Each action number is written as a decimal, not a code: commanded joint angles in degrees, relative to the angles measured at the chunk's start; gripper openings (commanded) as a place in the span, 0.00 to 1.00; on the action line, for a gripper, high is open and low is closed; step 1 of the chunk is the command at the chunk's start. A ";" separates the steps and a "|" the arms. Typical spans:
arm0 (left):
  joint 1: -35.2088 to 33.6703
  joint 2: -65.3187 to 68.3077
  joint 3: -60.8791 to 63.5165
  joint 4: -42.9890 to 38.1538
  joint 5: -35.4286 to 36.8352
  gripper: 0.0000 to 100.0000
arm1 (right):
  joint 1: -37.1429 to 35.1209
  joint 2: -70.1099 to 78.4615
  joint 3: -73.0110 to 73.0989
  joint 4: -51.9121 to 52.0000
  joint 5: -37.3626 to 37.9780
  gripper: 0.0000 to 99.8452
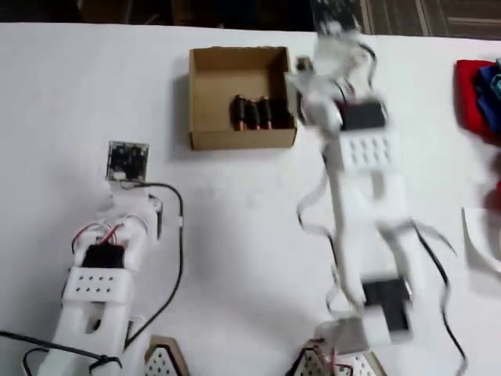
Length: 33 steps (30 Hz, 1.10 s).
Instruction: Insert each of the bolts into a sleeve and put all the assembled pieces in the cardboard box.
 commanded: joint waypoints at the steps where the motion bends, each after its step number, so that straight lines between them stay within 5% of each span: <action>1: -4.22 -0.09 0.22 -3.25 -0.79 0.03 | -1.19 19.21 -32.53 4.26 -8.35 0.02; 11: -10.46 -0.09 2.51 -7.12 -0.79 0.03 | -6.46 53.05 -70.15 9.27 -4.04 0.02; 16: -10.37 -0.18 6.20 -12.75 -0.79 0.03 | -7.43 58.07 -71.21 5.14 -2.55 0.02; 33: -10.20 -0.18 6.29 -12.84 -0.79 0.03 | -13.23 67.56 -71.03 -6.81 -2.55 0.02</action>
